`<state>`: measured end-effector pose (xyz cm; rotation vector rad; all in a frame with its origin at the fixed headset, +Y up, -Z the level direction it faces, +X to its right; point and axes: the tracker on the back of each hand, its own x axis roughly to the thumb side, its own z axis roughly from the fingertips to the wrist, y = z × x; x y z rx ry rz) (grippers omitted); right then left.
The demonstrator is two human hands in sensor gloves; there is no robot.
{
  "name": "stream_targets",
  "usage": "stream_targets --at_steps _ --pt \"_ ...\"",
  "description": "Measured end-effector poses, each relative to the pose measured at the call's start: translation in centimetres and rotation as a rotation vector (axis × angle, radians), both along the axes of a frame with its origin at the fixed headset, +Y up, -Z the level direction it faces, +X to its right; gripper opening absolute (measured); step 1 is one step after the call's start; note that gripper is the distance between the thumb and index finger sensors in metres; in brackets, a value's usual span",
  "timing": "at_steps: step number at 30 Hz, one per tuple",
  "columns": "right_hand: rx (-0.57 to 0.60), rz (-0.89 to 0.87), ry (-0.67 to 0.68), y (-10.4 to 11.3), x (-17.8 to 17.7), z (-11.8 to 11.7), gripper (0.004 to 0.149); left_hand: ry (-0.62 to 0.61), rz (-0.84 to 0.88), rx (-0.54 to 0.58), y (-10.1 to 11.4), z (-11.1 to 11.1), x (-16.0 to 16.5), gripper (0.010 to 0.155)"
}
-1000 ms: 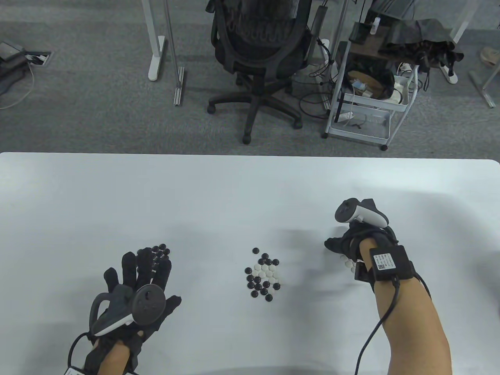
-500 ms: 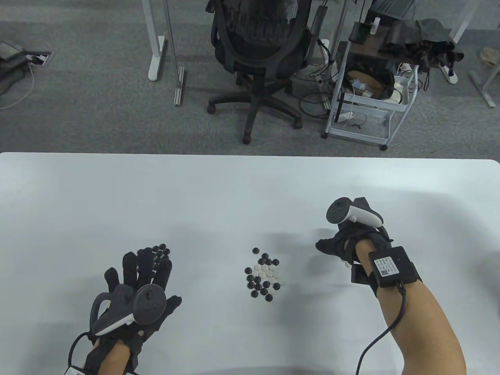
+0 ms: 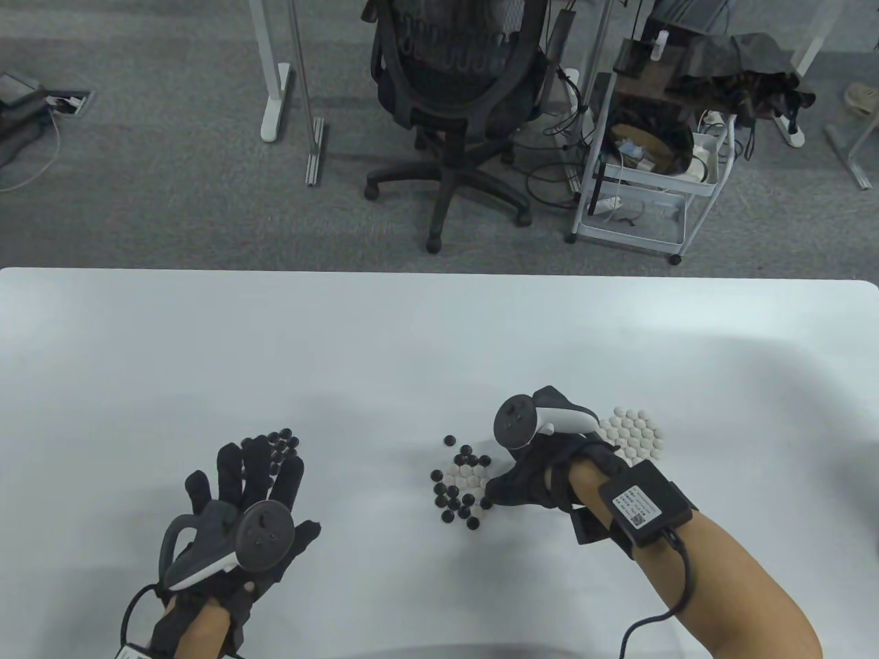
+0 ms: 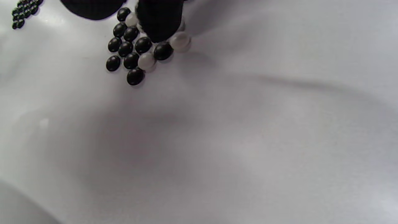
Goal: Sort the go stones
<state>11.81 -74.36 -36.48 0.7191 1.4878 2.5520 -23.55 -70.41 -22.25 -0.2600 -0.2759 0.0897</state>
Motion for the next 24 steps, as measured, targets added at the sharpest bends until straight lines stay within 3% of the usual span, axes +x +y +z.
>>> stream_targets --at_steps 6,24 --pt "0.004 0.029 -0.039 -0.8 1.2 -0.3 0.061 0.002 0.007 0.007 0.0 0.0 0.0 0.078" --pt "0.101 0.231 -0.284 0.1 11.9 -2.7 0.059 -0.003 -0.006 0.001 -0.1 0.0 0.1 0.077"
